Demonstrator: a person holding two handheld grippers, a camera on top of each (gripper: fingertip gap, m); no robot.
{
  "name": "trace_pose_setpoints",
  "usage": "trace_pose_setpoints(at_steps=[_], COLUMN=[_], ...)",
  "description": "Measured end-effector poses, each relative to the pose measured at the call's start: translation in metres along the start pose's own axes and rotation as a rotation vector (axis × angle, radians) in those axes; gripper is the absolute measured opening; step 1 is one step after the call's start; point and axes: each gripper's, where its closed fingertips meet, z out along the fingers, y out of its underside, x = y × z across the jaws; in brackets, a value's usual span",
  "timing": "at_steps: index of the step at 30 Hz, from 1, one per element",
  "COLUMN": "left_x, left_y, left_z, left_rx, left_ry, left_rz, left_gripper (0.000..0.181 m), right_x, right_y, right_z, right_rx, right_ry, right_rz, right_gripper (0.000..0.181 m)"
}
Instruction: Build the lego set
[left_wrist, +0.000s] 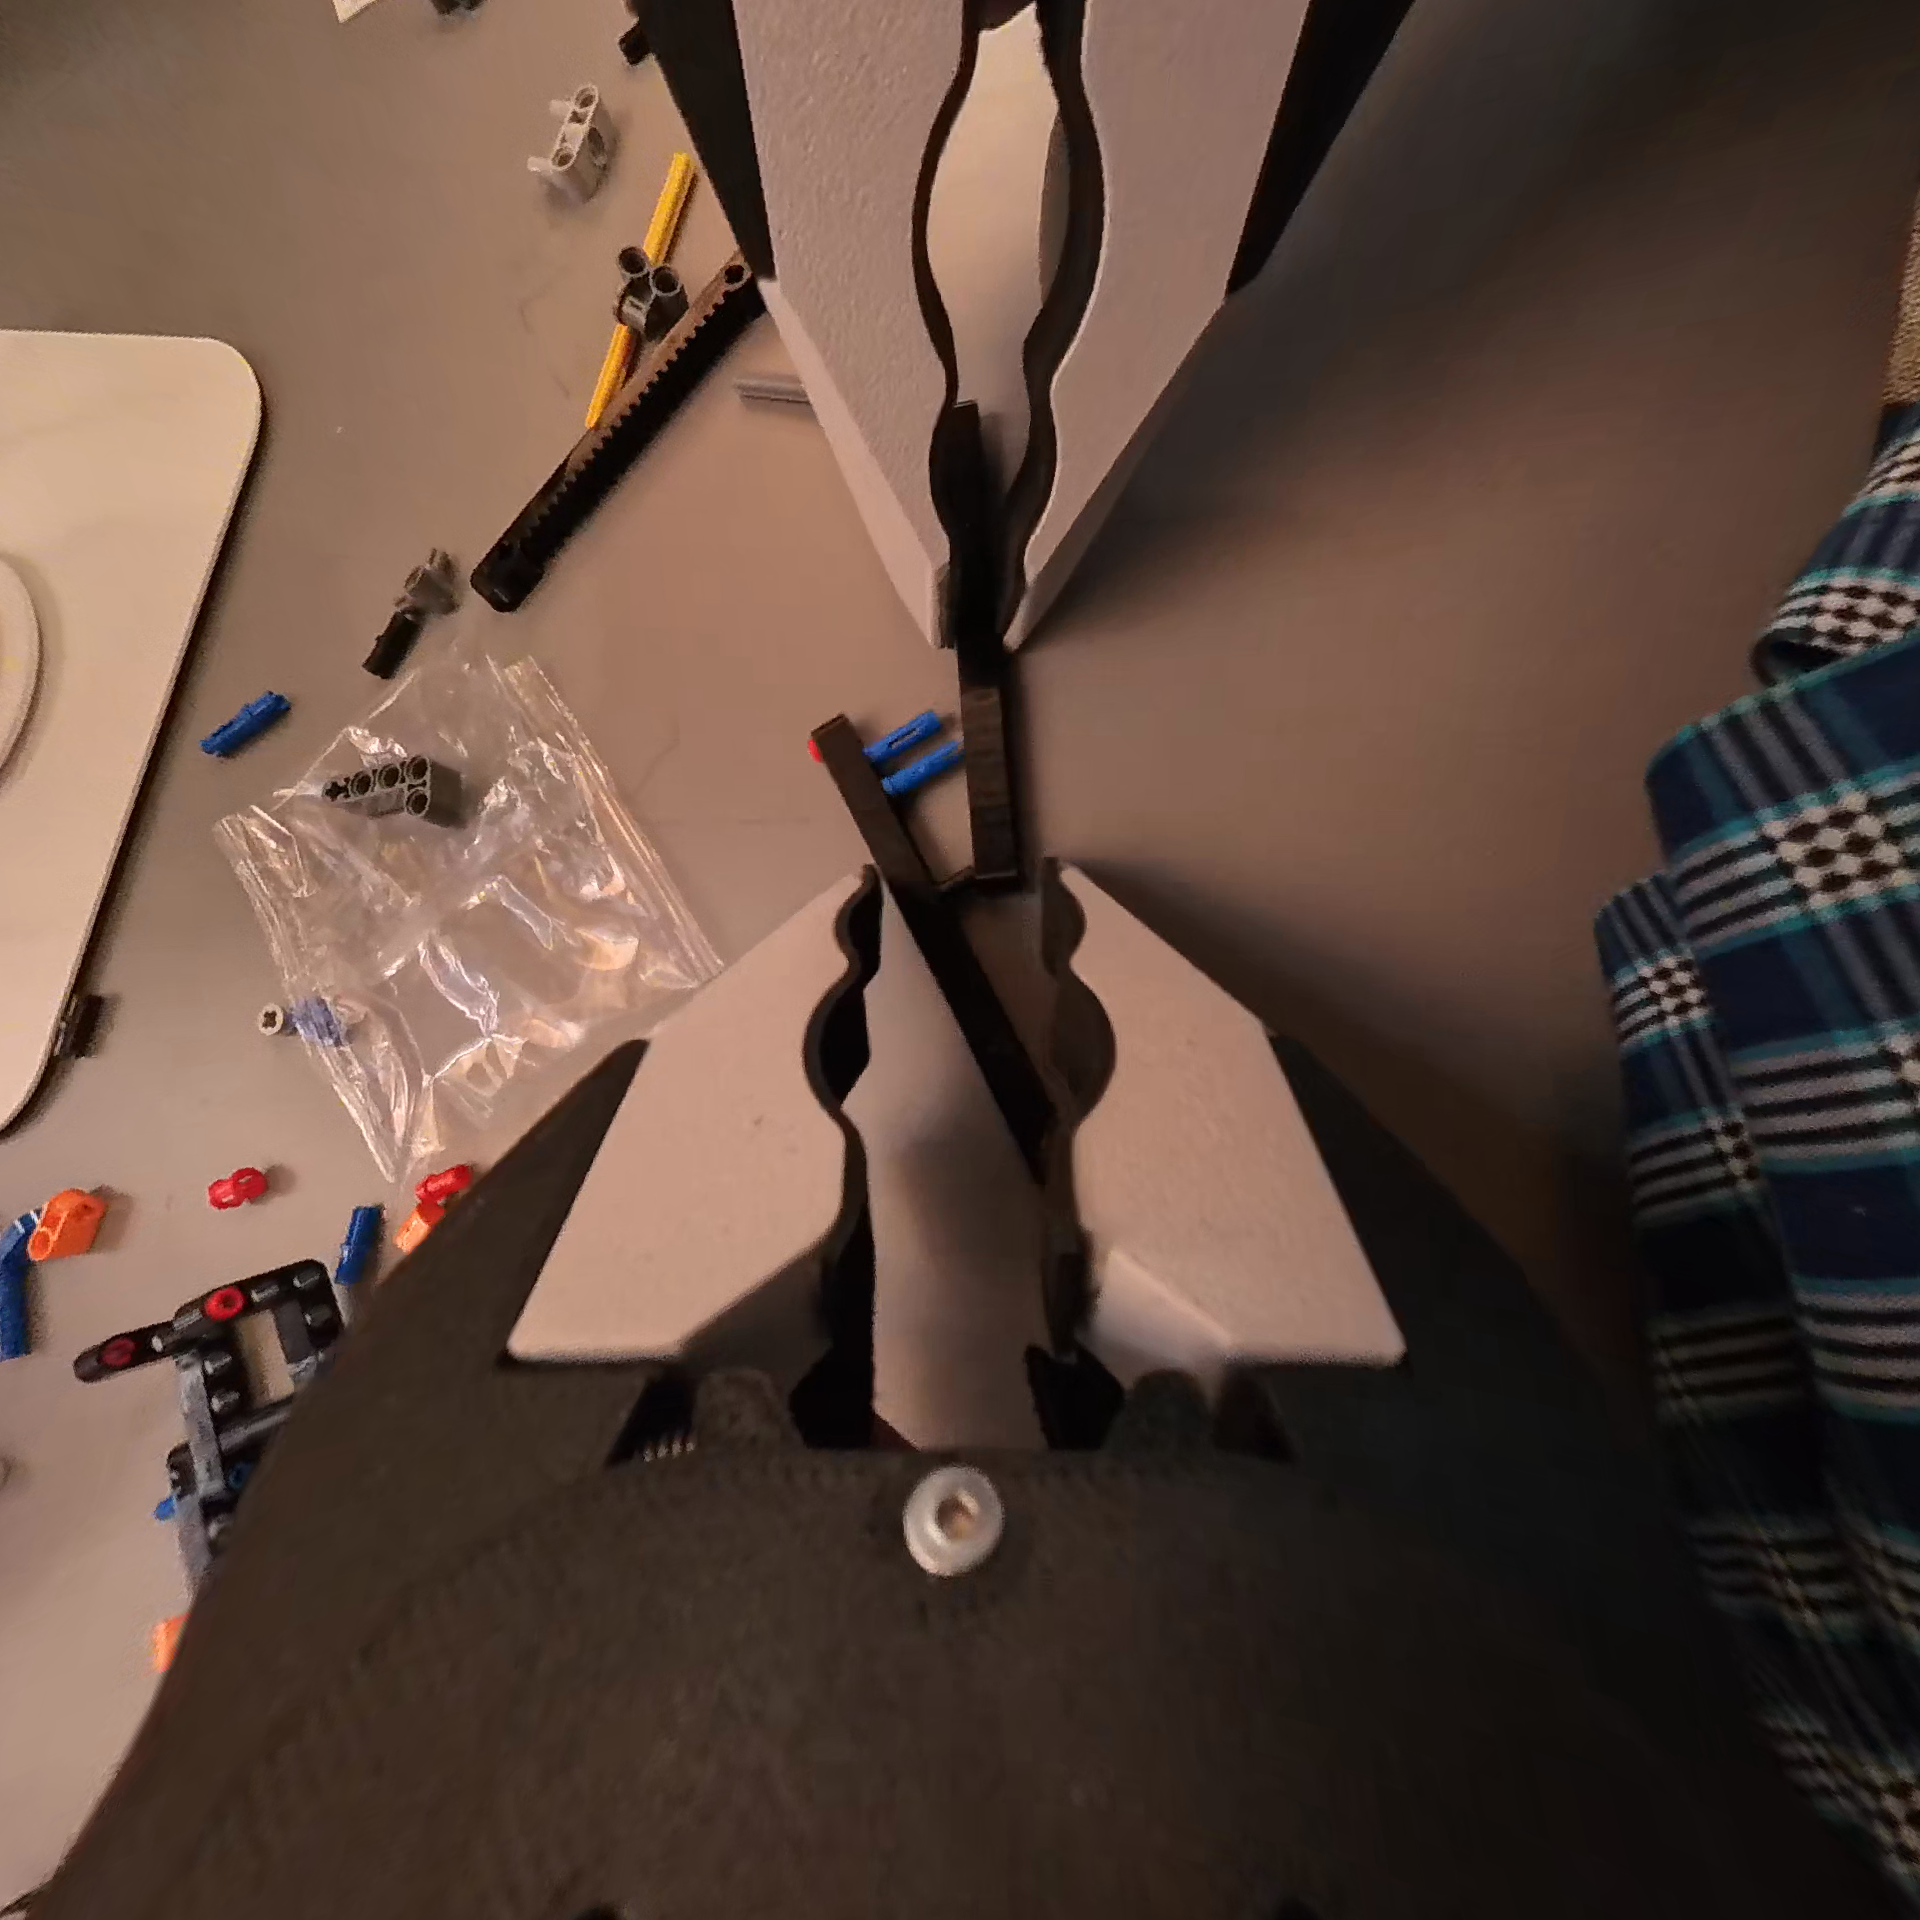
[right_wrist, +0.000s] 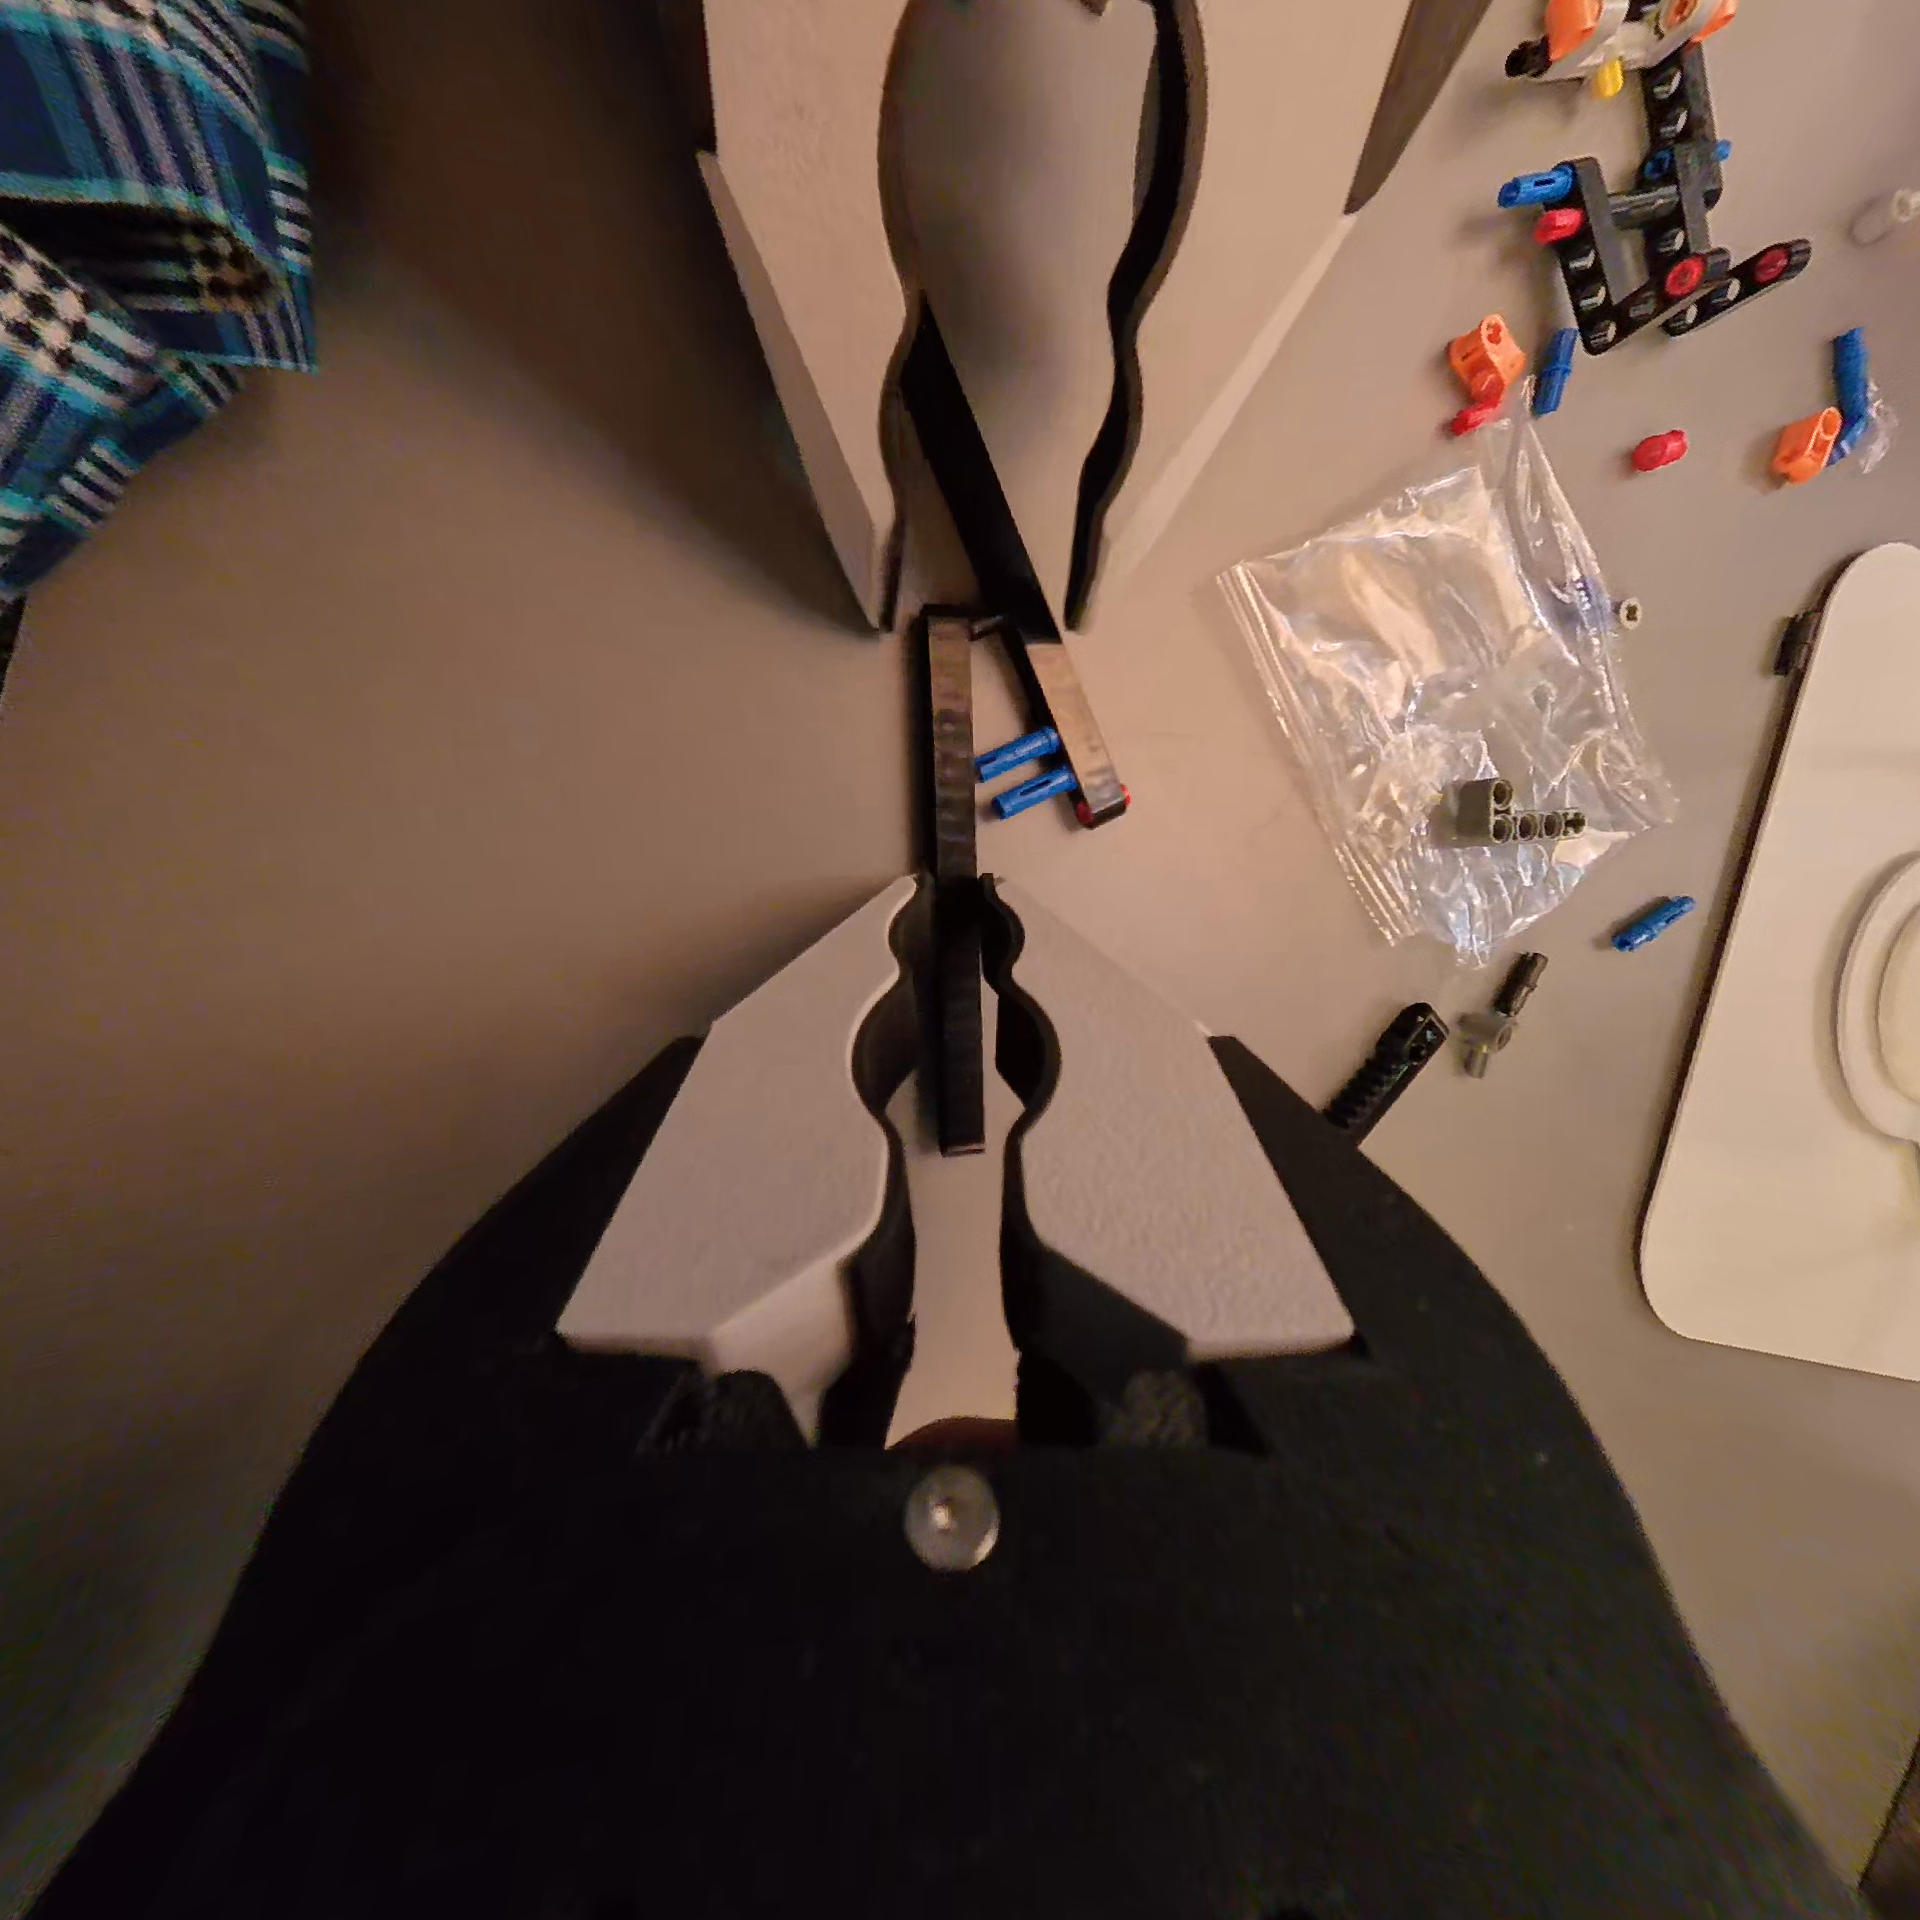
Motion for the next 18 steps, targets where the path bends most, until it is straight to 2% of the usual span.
trace_pose_setpoints(at_steps=[2, 7, 11, 18], left_x=[0.000, -0.002, -0.002, 0.000], left_y=[0.000, -0.003, -0.007, -0.011], left_z=[0.000, 0.002, 0.008, 0.013], left_rx=[-0.007, -0.014, -0.022, -0.017], left_ry=[0.018, 0.042, 0.068, 0.087], left_rz=[-0.018, -0.050, -0.063, -0.063], left_gripper=[0.040, 0.049, 0.050, 0.040], right_x=[0.000, -0.001, -0.002, -0.002], right_y=[0.000, -0.001, 0.000, 0.001], right_z=[0.000, 0.000, -0.001, -0.002], right_rx=[0.002, 0.003, 0.000, -0.007], right_ry=[-0.002, -0.008, -0.020, -0.029], right_rz=[0.001, 0.006, 0.011, 0.019], right_gripper=[0.005, 0.005, 0.005, 0.005])
